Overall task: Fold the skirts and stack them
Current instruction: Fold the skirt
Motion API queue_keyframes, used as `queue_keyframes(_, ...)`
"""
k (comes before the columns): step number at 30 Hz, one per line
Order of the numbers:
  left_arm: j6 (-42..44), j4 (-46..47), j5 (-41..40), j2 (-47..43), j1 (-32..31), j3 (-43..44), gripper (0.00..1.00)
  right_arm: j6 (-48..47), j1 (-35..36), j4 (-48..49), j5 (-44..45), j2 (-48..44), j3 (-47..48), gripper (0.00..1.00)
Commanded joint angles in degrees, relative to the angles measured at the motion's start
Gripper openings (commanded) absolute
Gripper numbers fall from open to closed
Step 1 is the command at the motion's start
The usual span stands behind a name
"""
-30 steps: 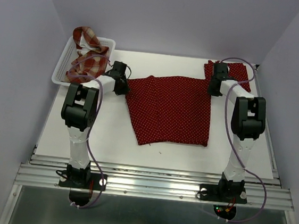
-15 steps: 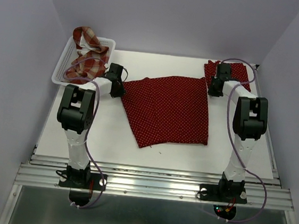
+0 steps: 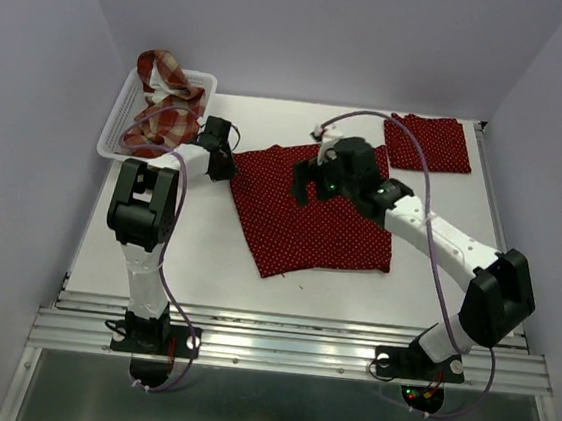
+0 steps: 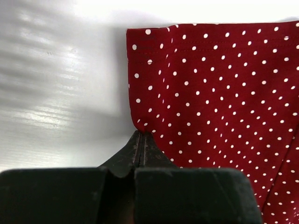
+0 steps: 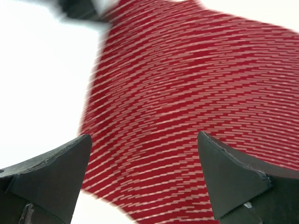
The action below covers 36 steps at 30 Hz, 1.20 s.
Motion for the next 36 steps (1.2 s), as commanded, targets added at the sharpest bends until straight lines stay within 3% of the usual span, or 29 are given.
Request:
queue_keyframes(1,-0.2,0.6,0.2,-2.8,0.2,2.9,0.0,-1.0,9.5,-0.6,1.4,1.0,-3.3,1.0)
queue_keyframes(10,0.0,0.8,0.2,-3.5,0.3,2.7,0.0,-1.1,28.0,-4.4,10.0,10.4,-0.5,1.0)
queue_keyframes(17,0.2,1.3,0.2,-3.6,0.3,1.8,0.0,-1.7,31.7,-5.3,14.5,19.1,2.9,0.95)
queue_keyframes(19,0.2,1.5,0.2,-3.7,0.6,1.4,0.0,-2.2,31.7,-4.8,15.0,21.1,3.6,0.82)
queue_keyframes(23,0.1,1.9,1.9,-3.5,1.0,1.1,0.0,-2.2,31.7,-4.1,15.6,23.2,4.2,0.68)
queue_keyframes(26,0.1,2.0,2.2,-3.5,1.4,1.0,0.0,-1.3,31.7,-4.9,15.5,25.4,4.2,0.41)
queue_keyframes(29,-0.2,2.0,2.2,-4.0,1.7,0.6,0.0,-0.4,32.4,-6.9,15.1,25.4,3.6,0.23)
queue_keyframes(33,-1.0,2.0,2.0,-6.0,1.8,-0.8,0.0,-1.3,33.6,-9.2,8.6,22.0,1.8,0.04)
queue_keyframes(36,-1.9,1.4,1.1,-8.9,1.8,-2.4,0.0,-0.8,34.3,-7.3,4.4,16.6,0.0,0.01)
